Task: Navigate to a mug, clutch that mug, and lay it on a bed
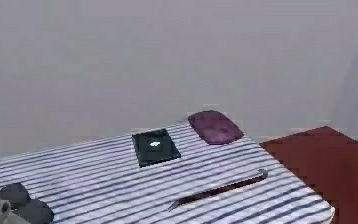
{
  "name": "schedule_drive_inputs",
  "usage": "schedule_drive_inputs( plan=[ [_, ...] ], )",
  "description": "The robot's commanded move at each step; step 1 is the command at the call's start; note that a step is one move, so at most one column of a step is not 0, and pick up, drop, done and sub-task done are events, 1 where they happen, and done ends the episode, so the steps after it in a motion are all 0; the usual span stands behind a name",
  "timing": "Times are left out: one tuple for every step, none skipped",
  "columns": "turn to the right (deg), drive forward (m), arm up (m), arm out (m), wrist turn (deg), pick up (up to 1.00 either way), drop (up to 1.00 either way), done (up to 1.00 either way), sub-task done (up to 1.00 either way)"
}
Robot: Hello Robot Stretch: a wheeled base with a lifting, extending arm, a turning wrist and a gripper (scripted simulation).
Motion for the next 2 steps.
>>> schedule_drive_inputs(
  plan=[
    [-45.0, 0.00, 0.00, 0.00, 0.0, 0.00, 0.00, 0.00, 0.00],
    [-6.0, 0.00, 0.00, 0.00, 0.0, 0.00, 0.00, 0.00, 0.00]
  ],
)
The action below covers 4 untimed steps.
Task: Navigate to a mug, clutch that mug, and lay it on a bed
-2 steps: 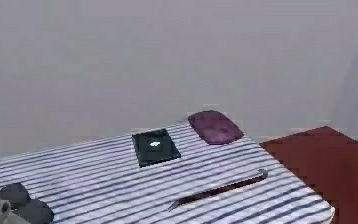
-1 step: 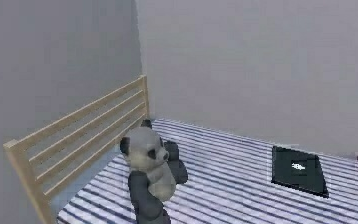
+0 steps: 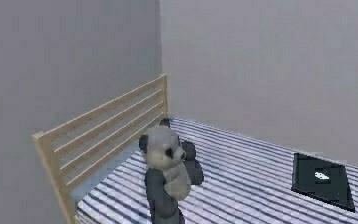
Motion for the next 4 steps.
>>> schedule_drive_inputs(
  plan=[
    [0.0, 0.15, 0.00, 0.00, 0.0, 0.00, 0.00, 0.00, 0.00],
    [45.0, 0.00, 0.00, 0.00, 0.0, 0.00, 0.00, 0.00, 0.00],
    [27.0, 0.00, 0.00, 0.00, 0.0, 0.00, 0.00, 0.00, 0.00],
    [-45.0, 0.00, 0.00, 0.00, 0.0, 0.00, 0.00, 0.00, 0.00]
  ],
)
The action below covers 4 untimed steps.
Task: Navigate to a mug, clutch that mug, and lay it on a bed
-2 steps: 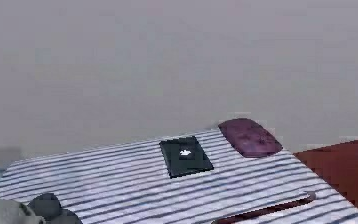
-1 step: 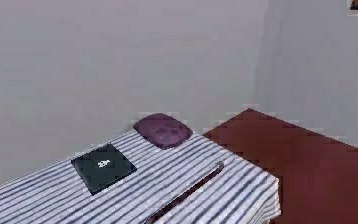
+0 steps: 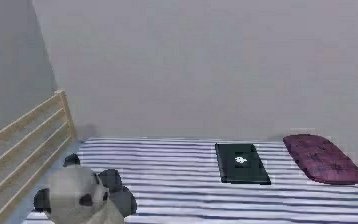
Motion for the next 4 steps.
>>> schedule_drive_inputs(
  plan=[
    [-30.0, 0.00, 0.00, 0.00, 0.0, 0.00, 0.00, 0.00, 0.00],
    [45.0, 0.00, 0.00, 0.00, 0.0, 0.00, 0.00, 0.00, 0.00],
    [39.0, 0.00, 0.00, 0.00, 0.0, 0.00, 0.00, 0.00, 0.00],
    [-45.0, 0.00, 0.00, 0.00, 0.0, 0.00, 0.00, 0.00, 0.00]
  ],
)
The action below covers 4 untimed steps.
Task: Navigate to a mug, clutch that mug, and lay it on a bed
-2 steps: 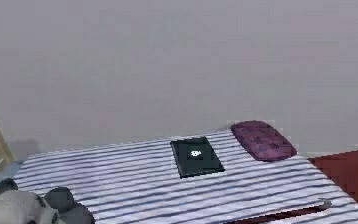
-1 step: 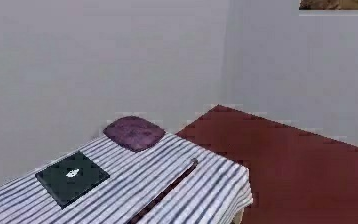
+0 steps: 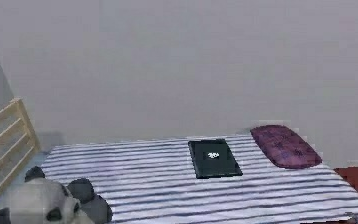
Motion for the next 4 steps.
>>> schedule_drive_inputs(
  plan=[
    [-45.0, 0.00, 0.00, 0.00, 0.0, 0.00, 0.00, 0.00, 0.00],
    [-3.0, 0.00, 0.00, 0.00, 0.0, 0.00, 0.00, 0.00, 0.00],
    [45.0, 0.00, 0.00, 0.00, 0.0, 0.00, 0.00, 0.00, 0.00],
    [45.0, 0.00, 0.00, 0.00, 0.0, 0.00, 0.00, 0.00, 0.00]
  ],
)
